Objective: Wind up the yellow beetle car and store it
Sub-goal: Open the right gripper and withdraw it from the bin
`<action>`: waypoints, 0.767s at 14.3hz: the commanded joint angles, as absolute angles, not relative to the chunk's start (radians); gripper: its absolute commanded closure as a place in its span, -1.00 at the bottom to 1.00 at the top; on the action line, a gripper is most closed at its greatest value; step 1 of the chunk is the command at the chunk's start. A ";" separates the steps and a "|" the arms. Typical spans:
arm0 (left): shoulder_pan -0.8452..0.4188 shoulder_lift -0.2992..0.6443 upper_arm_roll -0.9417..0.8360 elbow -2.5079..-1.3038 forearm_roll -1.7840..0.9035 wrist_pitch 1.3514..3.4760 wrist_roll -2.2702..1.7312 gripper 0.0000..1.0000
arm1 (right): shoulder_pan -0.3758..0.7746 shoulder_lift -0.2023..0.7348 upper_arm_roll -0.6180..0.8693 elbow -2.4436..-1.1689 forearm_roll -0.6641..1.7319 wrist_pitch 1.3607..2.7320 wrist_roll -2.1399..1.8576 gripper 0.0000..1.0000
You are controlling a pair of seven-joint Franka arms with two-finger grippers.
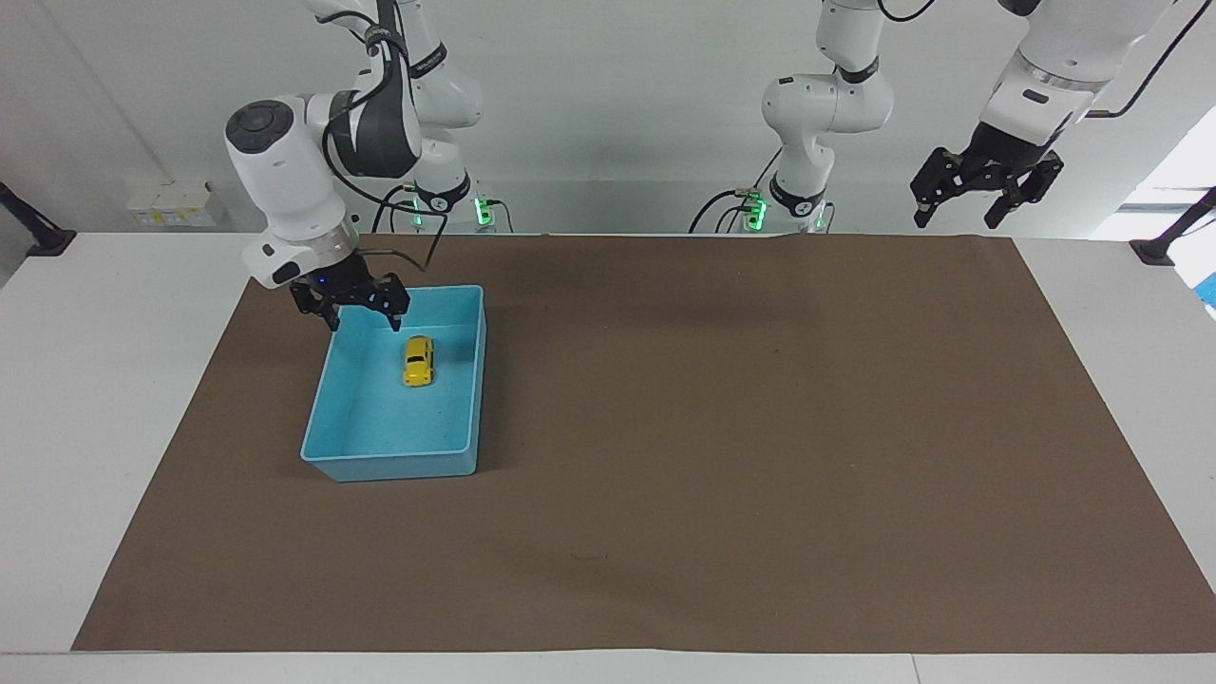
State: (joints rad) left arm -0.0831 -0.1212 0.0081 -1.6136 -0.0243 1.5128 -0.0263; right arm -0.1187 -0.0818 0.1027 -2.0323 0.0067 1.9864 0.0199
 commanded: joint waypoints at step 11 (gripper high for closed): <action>-0.061 -0.132 -0.003 -1.611 -0.017 1.496 -0.009 -1.00 | -0.190 -0.054 0.100 -1.637 -0.023 1.573 0.149 -1.00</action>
State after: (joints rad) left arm -0.0831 -0.1212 0.0081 -1.6136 -0.0243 1.5128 -0.0262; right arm -0.1750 -0.0801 0.0944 -1.7023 -0.0072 1.6210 0.1410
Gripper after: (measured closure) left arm 0.000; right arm 0.000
